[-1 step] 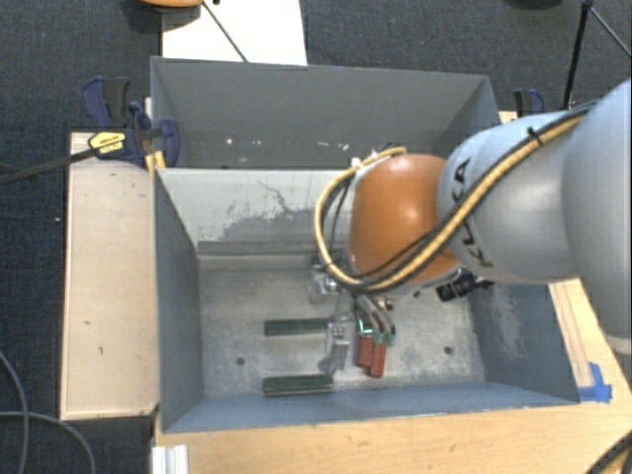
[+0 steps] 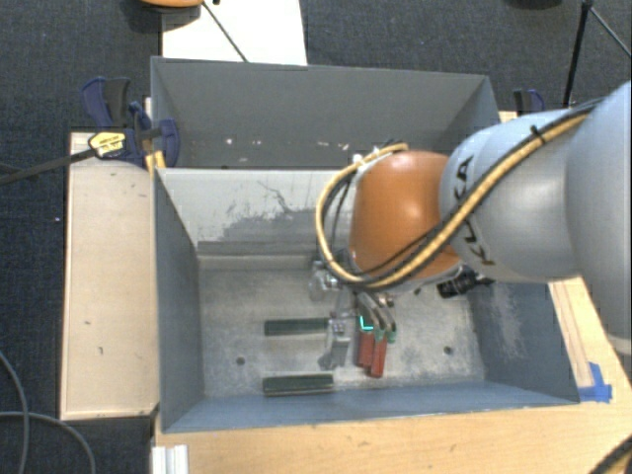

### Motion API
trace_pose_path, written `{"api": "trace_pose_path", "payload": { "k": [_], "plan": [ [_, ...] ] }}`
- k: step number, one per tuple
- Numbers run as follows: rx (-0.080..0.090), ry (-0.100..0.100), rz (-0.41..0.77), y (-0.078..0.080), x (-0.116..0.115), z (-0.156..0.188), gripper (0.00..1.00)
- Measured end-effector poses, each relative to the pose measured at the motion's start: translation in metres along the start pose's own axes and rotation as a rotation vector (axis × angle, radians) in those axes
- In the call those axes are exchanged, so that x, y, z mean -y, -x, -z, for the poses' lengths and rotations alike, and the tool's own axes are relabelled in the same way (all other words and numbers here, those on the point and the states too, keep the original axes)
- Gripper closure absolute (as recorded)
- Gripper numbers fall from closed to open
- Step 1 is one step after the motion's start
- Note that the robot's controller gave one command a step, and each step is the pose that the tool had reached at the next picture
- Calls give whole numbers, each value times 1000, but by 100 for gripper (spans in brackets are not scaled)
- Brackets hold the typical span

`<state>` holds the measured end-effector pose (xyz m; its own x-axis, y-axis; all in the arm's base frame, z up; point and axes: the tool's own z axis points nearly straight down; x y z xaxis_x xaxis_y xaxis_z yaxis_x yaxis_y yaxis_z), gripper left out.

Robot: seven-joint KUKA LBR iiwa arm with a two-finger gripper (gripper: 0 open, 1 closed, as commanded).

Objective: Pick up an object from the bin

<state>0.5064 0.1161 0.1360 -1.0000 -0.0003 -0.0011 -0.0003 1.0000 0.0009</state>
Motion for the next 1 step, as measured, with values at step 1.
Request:
{"api": "trace_pose_path", "payload": {
  "k": [1],
  "plan": [
    [1, 1, -74, 1, -11, -65, 100]
  ]
}}
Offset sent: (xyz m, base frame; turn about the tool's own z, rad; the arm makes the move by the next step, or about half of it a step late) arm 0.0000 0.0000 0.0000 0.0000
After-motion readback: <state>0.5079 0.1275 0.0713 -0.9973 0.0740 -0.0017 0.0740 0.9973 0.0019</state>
